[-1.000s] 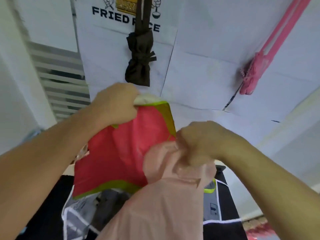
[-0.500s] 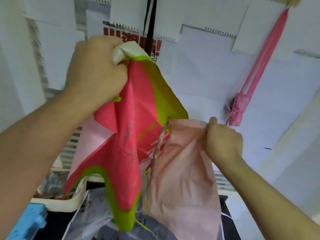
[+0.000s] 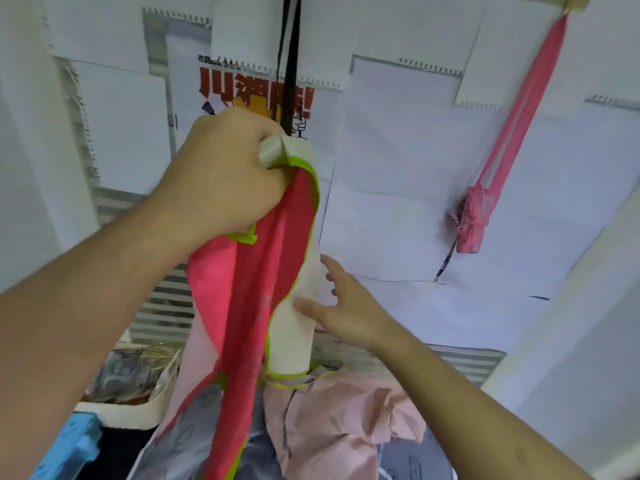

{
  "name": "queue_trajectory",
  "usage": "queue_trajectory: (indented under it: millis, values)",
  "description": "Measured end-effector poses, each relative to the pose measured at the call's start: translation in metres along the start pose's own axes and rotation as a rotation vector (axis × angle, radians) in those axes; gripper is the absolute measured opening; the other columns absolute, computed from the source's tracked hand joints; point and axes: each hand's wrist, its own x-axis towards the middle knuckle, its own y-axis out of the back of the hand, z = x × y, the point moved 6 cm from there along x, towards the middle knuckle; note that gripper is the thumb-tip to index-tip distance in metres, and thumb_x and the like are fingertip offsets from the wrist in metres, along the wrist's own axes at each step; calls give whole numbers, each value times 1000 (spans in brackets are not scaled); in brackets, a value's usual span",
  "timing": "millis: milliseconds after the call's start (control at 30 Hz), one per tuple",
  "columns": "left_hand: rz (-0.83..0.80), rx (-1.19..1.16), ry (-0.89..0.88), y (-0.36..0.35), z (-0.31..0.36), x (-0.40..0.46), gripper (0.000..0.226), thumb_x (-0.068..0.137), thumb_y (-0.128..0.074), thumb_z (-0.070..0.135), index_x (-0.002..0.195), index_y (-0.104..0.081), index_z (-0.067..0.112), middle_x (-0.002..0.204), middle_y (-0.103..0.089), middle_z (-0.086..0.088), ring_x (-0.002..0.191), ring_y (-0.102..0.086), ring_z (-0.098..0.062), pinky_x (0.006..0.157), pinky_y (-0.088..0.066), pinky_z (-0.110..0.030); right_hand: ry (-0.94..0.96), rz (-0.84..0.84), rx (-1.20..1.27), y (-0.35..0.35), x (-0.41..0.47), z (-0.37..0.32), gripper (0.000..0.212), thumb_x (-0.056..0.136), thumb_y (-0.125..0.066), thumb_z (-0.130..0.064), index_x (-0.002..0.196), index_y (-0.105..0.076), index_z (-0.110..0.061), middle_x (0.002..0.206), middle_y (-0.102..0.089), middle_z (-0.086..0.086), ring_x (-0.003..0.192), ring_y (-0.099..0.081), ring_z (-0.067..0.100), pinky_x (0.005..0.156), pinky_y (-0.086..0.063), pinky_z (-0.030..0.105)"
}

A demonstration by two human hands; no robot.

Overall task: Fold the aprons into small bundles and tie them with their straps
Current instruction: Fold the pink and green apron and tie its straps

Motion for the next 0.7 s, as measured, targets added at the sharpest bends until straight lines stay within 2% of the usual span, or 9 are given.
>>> queue_trajectory:
  millis: [100,133,200,267,333,400,500,600,700]
  values:
    - [50,-7,38,4,5,-1,19,88,-66,21,69,-66,19,63,-60,4,56,-54,-3,44,-33,-13,31,-209,224,-11,-24,-27,126,73,-84,-65,161,6,-49,164,-23,-29,146,-27,-10,119,-35,30]
    - [58,-23,44,3,8,-2,20,88,-66,20,68,-65,17,62,-59,2,54,-54,-3,43,-34,-12,73,-155,217,-12,-33,-36,122,73,-83,-66,161,1,-48,163,-26,-28,145,-28,-11,120,-34,31]
    - [17,-65,27,-6,19,-3,22,86,-67,17,65,-64,12,59,-58,-2,52,-53,-5,41,-36,-15,133,194,93,-3,-36,-44,85,79,-72,-63,149,-30,-37,145,-50,-15,131,-50,1,109,-46,37]
    - [-48,-76,-19,-18,34,-6,22,85,-68,17,66,-66,6,60,-60,-12,55,-55,-14,43,-40,-28,198,515,-164,19,-36,-45,27,80,-56,-37,104,-49,-26,102,-60,-3,93,-61,20,80,-53,43]
    - [-60,-17,-70,-20,40,-5,21,86,-69,20,71,-70,5,64,-63,-16,61,-58,-23,50,-42,-37,156,577,-326,51,-29,-26,10,69,-47,-18,79,-45,-21,75,-54,0,73,-54,29,61,-48,43]
    - [-43,12,-69,-13,35,0,16,88,-67,19,75,-75,13,67,-67,-9,66,-60,-22,54,-44,-38,-3,551,-389,90,-28,13,12,63,-42,-14,69,-51,-19,62,-50,1,69,-52,33,58,-47,40]
    - [-126,36,-54,-11,25,9,15,89,-68,20,82,-79,28,75,-70,8,70,-61,-8,60,-45,-26,-50,562,-496,143,-39,43,31,64,-40,-16,75,-68,-22,66,-63,7,76,-63,36,65,-55,40]
    - [-288,276,-112,-23,14,20,16,92,-65,23,78,-74,25,67,-65,2,65,-58,-13,60,-47,-32,78,676,-677,197,-44,18,37,72,-38,-23,91,-69,-14,88,-72,18,88,-68,41,72,-56,46]
    - [-47,369,-198,-5,21,38,13,93,-54,28,82,-59,23,68,-59,0,65,-59,-27,63,-54,-44,226,973,-817,256,-74,-35,32,85,-36,-24,103,-60,-14,96,-62,22,90,-60,43,72,-51,50]
